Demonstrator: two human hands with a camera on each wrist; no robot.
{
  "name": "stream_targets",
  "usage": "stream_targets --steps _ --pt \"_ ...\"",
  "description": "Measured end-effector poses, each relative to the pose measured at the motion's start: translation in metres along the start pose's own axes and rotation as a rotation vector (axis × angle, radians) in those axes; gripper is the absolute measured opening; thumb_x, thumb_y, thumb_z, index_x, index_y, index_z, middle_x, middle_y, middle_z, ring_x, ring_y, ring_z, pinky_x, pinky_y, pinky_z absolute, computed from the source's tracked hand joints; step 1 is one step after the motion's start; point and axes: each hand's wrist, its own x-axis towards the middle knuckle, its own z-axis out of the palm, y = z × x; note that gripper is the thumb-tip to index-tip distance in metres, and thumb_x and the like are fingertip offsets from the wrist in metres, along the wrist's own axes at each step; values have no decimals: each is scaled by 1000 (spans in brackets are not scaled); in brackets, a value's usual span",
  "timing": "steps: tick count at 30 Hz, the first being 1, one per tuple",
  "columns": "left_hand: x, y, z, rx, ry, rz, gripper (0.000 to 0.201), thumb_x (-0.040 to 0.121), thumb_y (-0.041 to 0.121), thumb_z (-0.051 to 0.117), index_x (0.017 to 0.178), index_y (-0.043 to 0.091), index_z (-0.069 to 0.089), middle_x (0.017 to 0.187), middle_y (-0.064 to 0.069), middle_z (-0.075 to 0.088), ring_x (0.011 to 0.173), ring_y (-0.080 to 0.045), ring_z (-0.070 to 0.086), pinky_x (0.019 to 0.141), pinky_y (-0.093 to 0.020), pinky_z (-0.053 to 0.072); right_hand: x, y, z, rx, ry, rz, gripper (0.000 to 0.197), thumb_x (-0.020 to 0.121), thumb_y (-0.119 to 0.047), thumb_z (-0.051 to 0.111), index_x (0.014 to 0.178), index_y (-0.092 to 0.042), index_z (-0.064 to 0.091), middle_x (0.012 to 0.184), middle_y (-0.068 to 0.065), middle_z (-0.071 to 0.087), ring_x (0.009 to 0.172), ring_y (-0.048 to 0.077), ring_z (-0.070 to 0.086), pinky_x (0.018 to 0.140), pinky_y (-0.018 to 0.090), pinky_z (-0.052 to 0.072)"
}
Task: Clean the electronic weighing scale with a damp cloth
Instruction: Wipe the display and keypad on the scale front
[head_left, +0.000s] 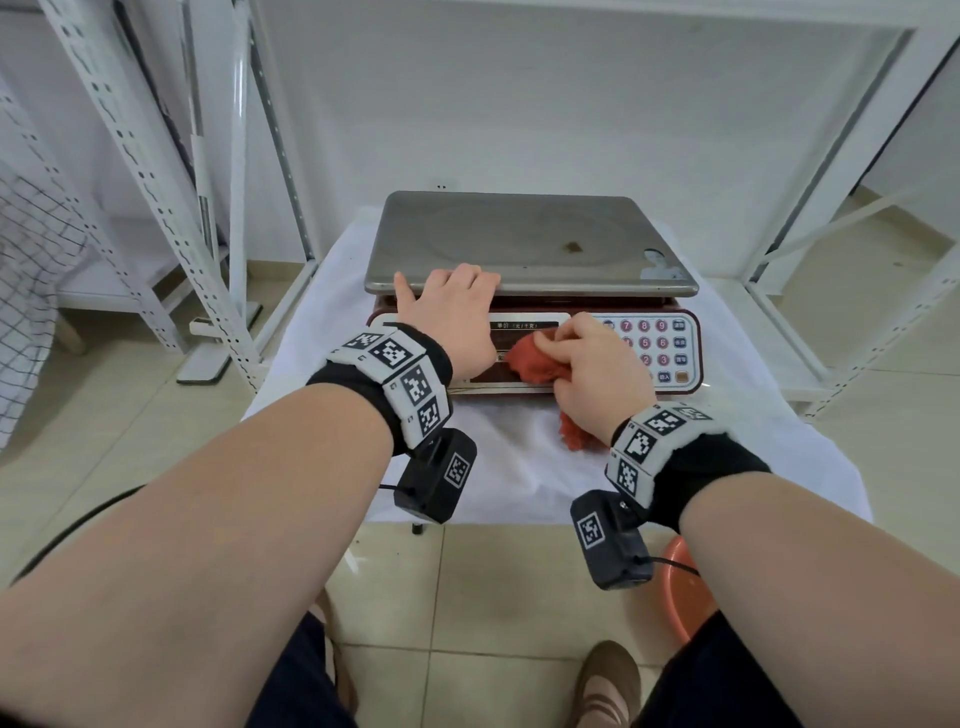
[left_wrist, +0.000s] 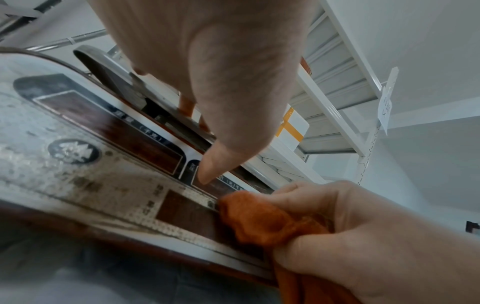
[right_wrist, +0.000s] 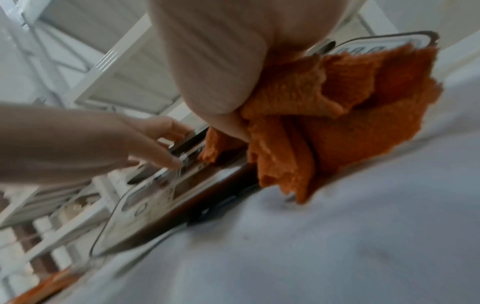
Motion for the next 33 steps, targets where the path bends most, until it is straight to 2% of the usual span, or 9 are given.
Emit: stream_targets --steps 2,4,6,9,15,18,23,25,33 --pt "0 0 1 3 2 2 65 79 15 52 139 25 32 144 2 32 135 -25 28 111 -65 9 1 2 -3 12 -87 -51 30 89 -11 51 112 -20 67 107 -4 53 100 16 51 83 30 45" --pt "0 0 0 5 -3 3 64 79 16 53 139 25 32 144 2 32 135 -25 28 111 -65 9 6 6 -12 15 -142 -42 36 86 -9 53 115 -25 67 112 -5 55 104 15 52 87 25 42" --pt "0 0 -1 -4 -10 1 64 80 16 53 139 25 32 143 2 32 135 -25 28 111 -65 9 10 14 -20 20 -82 43 41 84 -9 54 118 -28 66 117 -3 55 109 16 52 89 23 39" --pt "-1 0 -1 -4 -15 5 64 80 17 54 139 24 32 143 2 32 134 -25 28 111 -65 10 11 22 -21 -3 32 174 45 82 -10 54 122 -29 63 121 1 53 112 22 52 93 31 41" --pt "0 -1 2 0 8 2 65 78 16 53 139 24 32 142 1 33 134 -25 29 110 -65 10 -4 19 -7 -10 -78 27 36 85 -12 55 116 -29 66 114 -7 55 106 16 52 88 28 44" --pt "0 0 1 2 -5 -1 65 79 16 53 140 24 31 143 1 32 135 -25 28 111 -65 10 -2 24 -16 11 -181 -3 41 83 -6 55 114 -29 68 114 -8 58 109 15 53 95 29 42" --pt "0 1 0 0 -18 -2 66 79 16 54 140 24 31 144 1 32 135 -25 27 111 -65 10 4 30 -22 -2 -12 107 42 83 -6 55 116 -27 67 116 -2 60 112 20 53 94 29 41" --pt "-1 1 0 5 -17 0 65 79 16 54 140 23 31 144 1 32 135 -25 27 111 -65 10 0 27 -18 -22 -10 109 38 85 -10 55 117 -27 67 118 -4 58 113 21 53 93 31 43" --pt "0 1 -1 14 -26 1 69 78 18 54 142 23 27 145 1 29 137 -25 25 111 -65 9 -5 28 -25 -40 -220 19 41 81 -5 56 111 -29 69 115 -7 59 111 16 53 94 26 41"
